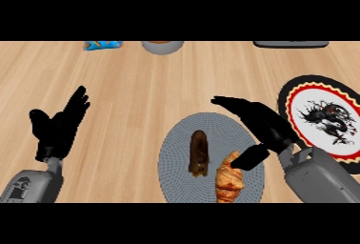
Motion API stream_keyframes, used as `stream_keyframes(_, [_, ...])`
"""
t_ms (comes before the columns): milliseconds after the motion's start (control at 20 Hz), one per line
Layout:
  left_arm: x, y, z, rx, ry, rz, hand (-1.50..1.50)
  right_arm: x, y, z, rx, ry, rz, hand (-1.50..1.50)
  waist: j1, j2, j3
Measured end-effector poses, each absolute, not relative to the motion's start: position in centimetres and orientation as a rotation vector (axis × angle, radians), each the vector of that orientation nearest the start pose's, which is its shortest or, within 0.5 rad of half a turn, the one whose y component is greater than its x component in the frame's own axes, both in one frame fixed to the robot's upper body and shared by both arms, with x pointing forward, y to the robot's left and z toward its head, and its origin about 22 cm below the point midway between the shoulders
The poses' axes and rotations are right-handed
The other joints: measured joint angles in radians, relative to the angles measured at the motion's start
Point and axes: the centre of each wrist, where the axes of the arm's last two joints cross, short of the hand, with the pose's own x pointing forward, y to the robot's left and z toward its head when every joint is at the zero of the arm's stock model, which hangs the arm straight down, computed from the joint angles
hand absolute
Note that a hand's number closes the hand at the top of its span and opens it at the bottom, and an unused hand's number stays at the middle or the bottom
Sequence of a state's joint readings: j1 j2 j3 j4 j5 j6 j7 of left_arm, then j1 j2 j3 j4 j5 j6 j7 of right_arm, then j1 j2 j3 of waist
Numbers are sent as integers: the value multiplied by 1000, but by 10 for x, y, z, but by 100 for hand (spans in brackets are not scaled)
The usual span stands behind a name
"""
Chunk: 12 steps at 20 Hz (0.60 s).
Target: Pick the sweet potato from the placemat and place it in the plate
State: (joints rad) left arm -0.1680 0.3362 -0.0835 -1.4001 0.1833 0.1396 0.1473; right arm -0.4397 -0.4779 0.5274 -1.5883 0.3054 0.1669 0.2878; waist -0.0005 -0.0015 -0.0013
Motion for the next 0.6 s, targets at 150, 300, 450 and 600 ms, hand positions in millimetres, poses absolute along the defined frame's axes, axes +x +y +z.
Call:
stream_keyframes(150, [284,286,19,174,-1403,-84,0,289,-161,101,-358,-1421,1283,-150,1,0,1])
stream_keyframes(300, [286,284,21,175,-1412,-83,0,287,-144,107,-376,-1363,1340,-150,2,0,1])
stream_keyframes(450, [285,285,16,170,-1405,-84,0,290,-132,113,-397,-1268,1401,-150,3,1,1])
stream_keyframes(600, [284,287,18,174,-1404,-85,0,290,-118,112,-411,-1180,1462,-150,5,1,1])
